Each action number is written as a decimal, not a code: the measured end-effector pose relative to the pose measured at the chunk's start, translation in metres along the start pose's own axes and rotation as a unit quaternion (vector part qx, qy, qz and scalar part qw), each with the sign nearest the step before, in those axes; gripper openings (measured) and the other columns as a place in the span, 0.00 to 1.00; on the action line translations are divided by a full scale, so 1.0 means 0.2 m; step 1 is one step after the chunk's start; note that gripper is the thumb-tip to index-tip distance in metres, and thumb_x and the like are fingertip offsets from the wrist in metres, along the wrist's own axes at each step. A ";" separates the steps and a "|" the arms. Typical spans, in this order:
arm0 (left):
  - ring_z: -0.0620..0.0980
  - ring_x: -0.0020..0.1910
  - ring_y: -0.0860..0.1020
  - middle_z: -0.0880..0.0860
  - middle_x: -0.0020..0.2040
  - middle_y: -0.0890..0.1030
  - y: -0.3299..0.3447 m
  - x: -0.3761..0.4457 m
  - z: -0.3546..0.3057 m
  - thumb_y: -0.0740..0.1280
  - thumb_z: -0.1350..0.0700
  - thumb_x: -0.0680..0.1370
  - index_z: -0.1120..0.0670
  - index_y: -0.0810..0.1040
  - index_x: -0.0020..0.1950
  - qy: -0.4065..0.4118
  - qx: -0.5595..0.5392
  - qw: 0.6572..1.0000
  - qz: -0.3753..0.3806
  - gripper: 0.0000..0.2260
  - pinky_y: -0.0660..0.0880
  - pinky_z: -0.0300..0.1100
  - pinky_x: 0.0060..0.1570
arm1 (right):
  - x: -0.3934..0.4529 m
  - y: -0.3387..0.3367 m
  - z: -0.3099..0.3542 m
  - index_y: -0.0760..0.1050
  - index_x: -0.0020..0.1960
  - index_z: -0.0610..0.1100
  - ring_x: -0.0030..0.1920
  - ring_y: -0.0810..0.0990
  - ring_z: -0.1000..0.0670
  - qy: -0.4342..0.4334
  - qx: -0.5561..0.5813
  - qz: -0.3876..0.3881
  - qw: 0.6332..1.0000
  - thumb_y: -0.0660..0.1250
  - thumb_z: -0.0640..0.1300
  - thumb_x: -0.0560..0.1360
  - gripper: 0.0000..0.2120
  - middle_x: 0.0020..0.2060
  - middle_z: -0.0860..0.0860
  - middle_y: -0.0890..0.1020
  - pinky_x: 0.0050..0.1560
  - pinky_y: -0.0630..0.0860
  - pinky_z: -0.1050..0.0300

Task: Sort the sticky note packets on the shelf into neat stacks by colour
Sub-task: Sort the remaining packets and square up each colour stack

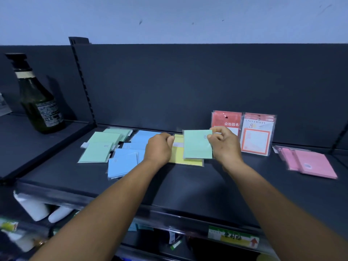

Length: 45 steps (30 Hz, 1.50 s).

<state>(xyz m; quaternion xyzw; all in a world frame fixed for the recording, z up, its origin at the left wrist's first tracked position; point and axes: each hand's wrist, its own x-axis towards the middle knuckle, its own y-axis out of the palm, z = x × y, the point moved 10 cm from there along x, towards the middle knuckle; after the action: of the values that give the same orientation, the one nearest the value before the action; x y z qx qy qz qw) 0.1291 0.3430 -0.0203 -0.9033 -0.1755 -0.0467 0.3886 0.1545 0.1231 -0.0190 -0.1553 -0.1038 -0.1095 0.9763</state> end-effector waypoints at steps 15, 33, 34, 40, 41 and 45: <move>0.50 0.36 0.79 0.52 0.37 0.80 -0.66 -0.04 0.56 0.70 0.58 0.75 0.50 0.75 0.53 -0.015 -0.155 0.988 -0.002 0.09 0.73 0.38 0.36 | -0.36 0.84 0.47 0.71 0.60 0.49 0.39 0.76 0.51 -0.044 0.010 0.053 0.998 0.65 0.39 0.75 0.14 0.42 0.54 0.78 0.40 0.73 0.58; 0.58 0.55 0.74 0.59 0.55 0.77 -0.81 0.01 1.07 0.71 0.45 0.73 0.57 0.75 0.59 0.011 0.158 0.985 0.072 0.20 0.70 0.45 0.48 | -0.75 1.62 0.47 0.70 0.48 0.42 0.58 0.70 0.42 -0.137 -0.475 0.294 0.818 0.56 0.35 0.76 0.05 0.55 0.44 0.73 0.50 0.70 0.52; 0.59 0.57 0.73 0.60 0.57 0.75 -0.80 0.01 1.06 0.70 0.45 0.73 0.57 0.74 0.60 0.013 0.182 0.980 0.074 0.21 0.70 0.47 0.50 | -0.76 1.63 0.47 0.71 0.52 0.40 0.59 0.69 0.42 -0.143 -0.486 0.298 0.809 0.56 0.36 0.77 0.07 0.56 0.45 0.72 0.53 0.70 0.51; 0.57 0.66 0.65 0.56 0.68 0.68 -0.79 0.01 0.99 0.68 0.43 0.75 0.57 0.70 0.66 0.051 0.222 0.970 0.087 0.26 0.66 0.46 0.63 | -0.76 1.59 0.53 0.66 0.66 0.39 0.68 0.65 0.43 -0.142 -0.466 0.284 0.826 0.57 0.39 0.79 0.15 0.67 0.46 0.68 0.60 0.66 0.54; 0.56 0.69 0.63 0.55 0.70 0.67 -0.79 0.01 0.95 0.67 0.43 0.75 0.58 0.68 0.68 0.072 0.228 0.968 0.083 0.27 0.63 0.45 0.66 | -0.76 1.56 0.55 0.63 0.70 0.40 0.71 0.63 0.43 -0.143 -0.458 0.275 0.833 0.57 0.41 0.80 0.19 0.71 0.46 0.65 0.65 0.64 0.54; 0.53 0.75 0.55 0.54 0.75 0.60 -0.77 -0.03 0.76 0.62 0.44 0.79 0.58 0.59 0.75 0.139 0.241 0.957 0.084 0.30 0.54 0.44 0.72 | -0.77 1.40 0.62 0.55 0.76 0.41 0.75 0.56 0.46 -0.144 -0.446 0.232 0.852 0.59 0.46 0.80 0.27 0.76 0.47 0.57 0.74 0.55 0.54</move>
<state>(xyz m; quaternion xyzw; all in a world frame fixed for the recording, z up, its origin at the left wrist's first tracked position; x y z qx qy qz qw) 0.0600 0.5485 -0.0209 -0.7792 -0.0493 -0.0953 0.6175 0.0552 0.4514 -0.0183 -0.6079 -0.1444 0.1090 0.7731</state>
